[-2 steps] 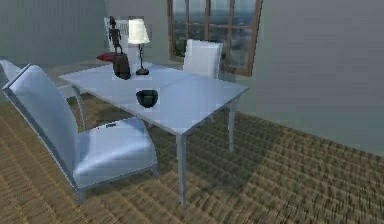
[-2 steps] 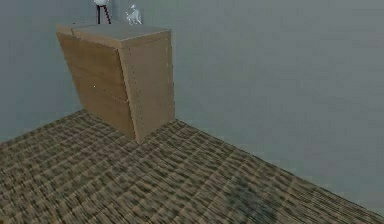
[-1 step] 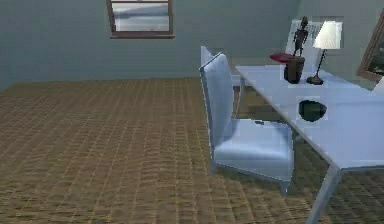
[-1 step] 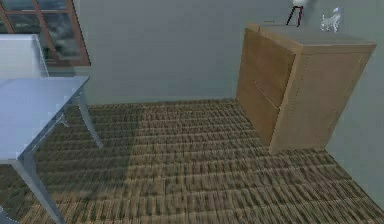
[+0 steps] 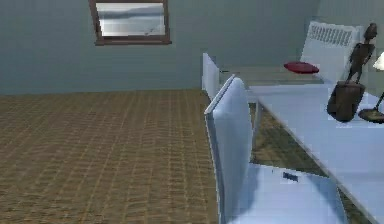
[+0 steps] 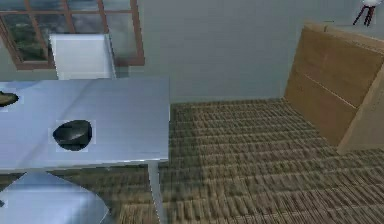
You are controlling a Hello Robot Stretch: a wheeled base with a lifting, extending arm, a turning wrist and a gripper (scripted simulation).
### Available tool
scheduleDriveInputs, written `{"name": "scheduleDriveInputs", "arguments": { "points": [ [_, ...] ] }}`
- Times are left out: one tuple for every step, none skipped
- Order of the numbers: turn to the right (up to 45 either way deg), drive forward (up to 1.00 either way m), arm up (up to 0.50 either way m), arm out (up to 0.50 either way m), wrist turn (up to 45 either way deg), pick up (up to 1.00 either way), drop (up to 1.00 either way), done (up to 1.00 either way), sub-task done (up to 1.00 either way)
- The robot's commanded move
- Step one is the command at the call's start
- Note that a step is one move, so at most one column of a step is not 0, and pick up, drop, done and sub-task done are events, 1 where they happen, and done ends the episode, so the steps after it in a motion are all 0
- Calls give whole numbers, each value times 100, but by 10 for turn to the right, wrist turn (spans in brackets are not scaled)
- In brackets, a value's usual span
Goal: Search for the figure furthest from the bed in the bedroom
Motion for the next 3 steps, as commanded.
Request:
{"name": "scheduleDriveInputs", "arguments": {
  "points": [
    [-450,0,0,0,0,0,0,0,0],
    [-30,0,0,0,0,0,0,0,0],
    [0,20,0,0,0,0,0,0,0]
  ]
}}
